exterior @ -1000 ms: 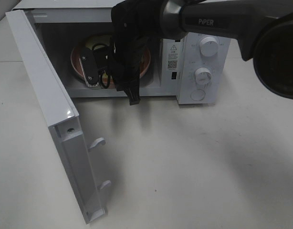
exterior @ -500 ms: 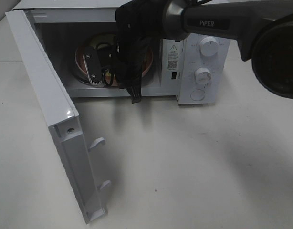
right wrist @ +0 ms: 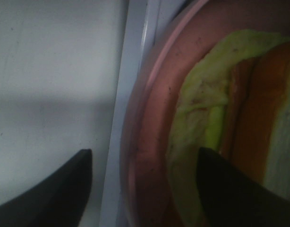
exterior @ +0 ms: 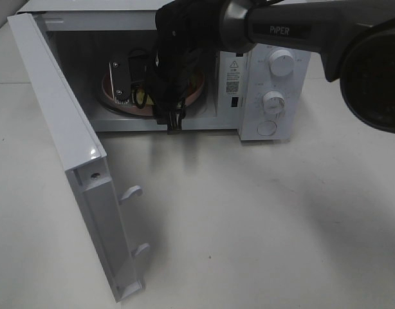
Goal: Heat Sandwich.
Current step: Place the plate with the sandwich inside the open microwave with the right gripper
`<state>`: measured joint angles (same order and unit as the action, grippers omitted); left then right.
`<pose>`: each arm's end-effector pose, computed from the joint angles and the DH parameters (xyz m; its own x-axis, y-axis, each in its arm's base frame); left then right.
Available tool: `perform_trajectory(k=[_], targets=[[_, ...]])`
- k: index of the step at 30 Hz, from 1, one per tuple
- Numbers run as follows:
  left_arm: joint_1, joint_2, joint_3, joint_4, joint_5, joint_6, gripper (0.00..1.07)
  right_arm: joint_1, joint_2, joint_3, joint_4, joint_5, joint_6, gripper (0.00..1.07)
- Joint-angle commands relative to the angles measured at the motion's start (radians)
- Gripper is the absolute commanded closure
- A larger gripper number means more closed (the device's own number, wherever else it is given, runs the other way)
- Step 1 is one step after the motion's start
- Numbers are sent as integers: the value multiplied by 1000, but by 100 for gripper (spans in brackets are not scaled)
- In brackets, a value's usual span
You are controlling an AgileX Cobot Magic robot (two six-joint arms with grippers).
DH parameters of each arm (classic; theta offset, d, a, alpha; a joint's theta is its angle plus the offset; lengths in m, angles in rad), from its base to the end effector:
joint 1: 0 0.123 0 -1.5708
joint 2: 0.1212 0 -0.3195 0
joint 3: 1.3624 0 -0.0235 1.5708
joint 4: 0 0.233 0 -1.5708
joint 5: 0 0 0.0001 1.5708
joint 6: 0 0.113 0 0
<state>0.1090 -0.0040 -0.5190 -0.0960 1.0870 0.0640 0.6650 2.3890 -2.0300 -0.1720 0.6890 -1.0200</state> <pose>-0.0385 -0.0139 0.2616 -0.4551 -0.0305 -0.8899 -0.0246 0.9995 -0.0217 0.4432 0.3319 0.1800 0.2552 -0.9546 -0.1536 -0.8152 -0.1270 -0.5651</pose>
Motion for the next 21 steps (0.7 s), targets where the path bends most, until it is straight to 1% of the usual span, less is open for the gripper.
perform_trajectory(k=[1, 12, 13, 14, 16, 19, 21], targets=[[2, -17, 1, 1, -15, 0, 9, -1, -11, -8, -4, -5, 46, 27], [2, -17, 1, 1, -15, 0, 9, 0, -40, 0, -4, -15, 69, 31], [2, -17, 1, 1, -15, 0, 9, 0, -48, 10, -4, -22, 69, 31], [2, -17, 1, 1, -15, 0, 9, 0, -64, 41, -4, -40, 69, 31], [2, -17, 1, 1, -15, 0, 9, 0, -73, 58, -4, -48, 68, 31], [2, -17, 1, 1, -15, 0, 9, 0, -111, 142, -8, -94, 68, 31], [2, -17, 1, 1, -15, 0, 9, 0, -120, 156, -8, -100, 68, 31]])
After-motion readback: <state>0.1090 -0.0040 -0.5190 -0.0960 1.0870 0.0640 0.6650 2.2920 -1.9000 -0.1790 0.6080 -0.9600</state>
